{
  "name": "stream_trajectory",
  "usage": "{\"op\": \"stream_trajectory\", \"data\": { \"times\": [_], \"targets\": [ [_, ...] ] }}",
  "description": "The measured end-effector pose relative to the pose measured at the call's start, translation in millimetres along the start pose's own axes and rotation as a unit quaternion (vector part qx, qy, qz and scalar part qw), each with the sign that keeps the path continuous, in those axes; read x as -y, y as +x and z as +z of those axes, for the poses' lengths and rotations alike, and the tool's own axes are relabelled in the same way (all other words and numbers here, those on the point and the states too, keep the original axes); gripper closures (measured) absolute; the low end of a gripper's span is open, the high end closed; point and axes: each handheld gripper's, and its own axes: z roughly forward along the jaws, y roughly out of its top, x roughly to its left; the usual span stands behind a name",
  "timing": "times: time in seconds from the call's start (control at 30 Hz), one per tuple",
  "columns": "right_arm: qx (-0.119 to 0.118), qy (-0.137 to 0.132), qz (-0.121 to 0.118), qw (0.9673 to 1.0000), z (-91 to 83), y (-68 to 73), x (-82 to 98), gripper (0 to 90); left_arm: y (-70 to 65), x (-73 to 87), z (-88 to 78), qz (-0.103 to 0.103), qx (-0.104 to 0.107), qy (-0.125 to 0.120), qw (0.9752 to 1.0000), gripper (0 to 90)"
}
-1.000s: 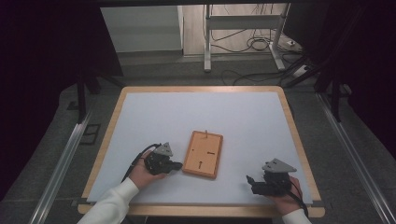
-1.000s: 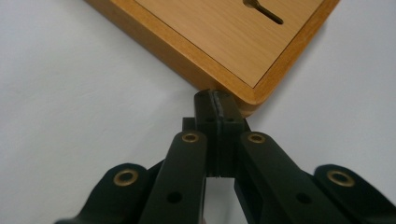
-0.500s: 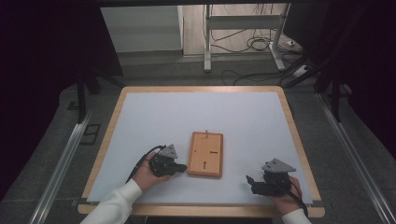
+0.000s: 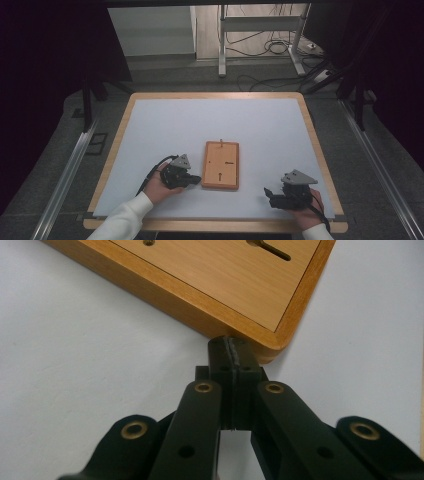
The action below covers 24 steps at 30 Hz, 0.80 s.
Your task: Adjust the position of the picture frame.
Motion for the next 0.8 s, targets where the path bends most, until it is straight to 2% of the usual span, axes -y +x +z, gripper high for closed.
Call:
{"op": "stream_trajectory", "data": {
  "times": [0.13, 0.2, 0.27, 0.37, 0.47, 0.63, 0.8],
  "targets": [
    [0.0, 0.0, 0.0, 1.0, -1.1, 0.0, 0.1, 11.7, 3.7, -1.7, -7.2, -0.001, -0.017, -0.015, 0.9998, 90.0],
    [0.001, -0.003, 0.002, 1.0, -1.7, -0.5, 0.2, 11.7, 7.7, -0.4, -14.9, -0.014, -0.033, -0.033, 0.9988, 90.0],
    [0.001, -0.002, 0.003, 1.0, -1.7, -0.9, 0.4, 11.7, 11.6, 2.3, -23.1, -0.024, -0.058, -0.049, 0.9968, 89.1],
    [0.0, -0.001, 0.001, 1.0, -1.1, -0.6, 0.5, 11.8, 15.9, 7.3, -31.1, -0.038, -0.088, -0.067, 0.9932, 72.5],
    [0.0, -0.001, 0.0, 1.0, -0.7, 0.0, 0.4, 11.8, 20.6, 9.2, -36.8, -0.055, -0.105, -0.077, 0.99, 57.1],
    [-0.001, 0.001, 0.0, 1.0, -0.2, 0.0, 0.7, 11.8, 25.3, 10.9, -42.3, -0.073, -0.114, -0.086, 0.9871, 42.5],
    [-0.002, 0.0, -0.002, 1.0, -0.2, 0.4, 0.6, 11.7, 25.0, 11.0, -45.0, -0.073, -0.111, -0.092, 0.9868, 39.2]
  ]
}}
